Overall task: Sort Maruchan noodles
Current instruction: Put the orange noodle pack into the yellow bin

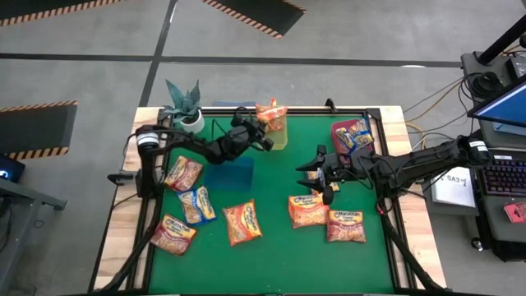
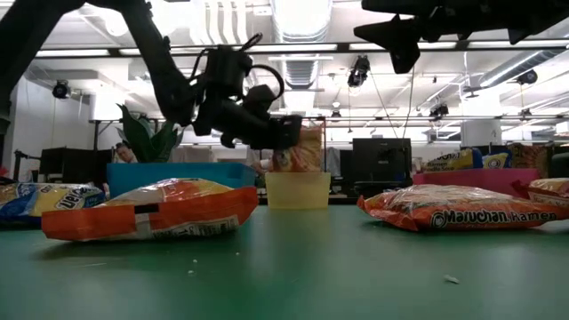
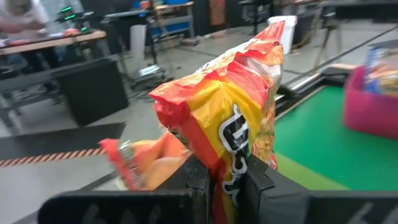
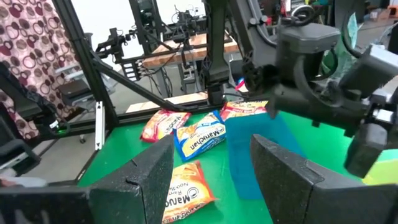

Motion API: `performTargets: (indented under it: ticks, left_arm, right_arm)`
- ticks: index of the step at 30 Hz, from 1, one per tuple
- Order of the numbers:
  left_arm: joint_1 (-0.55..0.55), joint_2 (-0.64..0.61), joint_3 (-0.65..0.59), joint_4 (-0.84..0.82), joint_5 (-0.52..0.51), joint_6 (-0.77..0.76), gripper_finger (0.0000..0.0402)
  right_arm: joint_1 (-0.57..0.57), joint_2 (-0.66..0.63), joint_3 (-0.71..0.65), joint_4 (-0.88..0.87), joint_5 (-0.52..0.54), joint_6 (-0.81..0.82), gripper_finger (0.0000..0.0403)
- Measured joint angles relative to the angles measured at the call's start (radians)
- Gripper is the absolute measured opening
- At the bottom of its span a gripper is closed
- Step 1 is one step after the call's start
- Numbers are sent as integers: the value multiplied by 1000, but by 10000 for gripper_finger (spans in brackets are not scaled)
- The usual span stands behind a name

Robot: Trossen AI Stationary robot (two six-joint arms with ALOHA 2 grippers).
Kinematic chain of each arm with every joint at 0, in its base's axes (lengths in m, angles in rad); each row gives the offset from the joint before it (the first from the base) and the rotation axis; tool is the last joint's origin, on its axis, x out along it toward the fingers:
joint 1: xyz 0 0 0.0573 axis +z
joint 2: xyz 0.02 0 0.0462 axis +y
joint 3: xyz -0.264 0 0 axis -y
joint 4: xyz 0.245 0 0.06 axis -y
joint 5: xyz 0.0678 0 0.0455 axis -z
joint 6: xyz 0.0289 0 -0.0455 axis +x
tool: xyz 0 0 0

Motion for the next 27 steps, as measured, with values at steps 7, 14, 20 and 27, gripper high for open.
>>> performTargets:
  ticks: [7,14,20,27]
  left_arm:
    - [30,26,0,-13,-2,-71,44]
    - [38,49,-1,-20,14,-83,80]
    - [38,50,-1,-28,16,-97,120]
    - [36,4,-2,-138,15,-97,173]
  right_arm:
    - [0,0,0,-3,0,-7,201]
    - [0,0,-2,-3,1,-7,201]
    - [0,0,-2,-3,1,4,201]
    - [7,0,-2,-8,1,33,201]
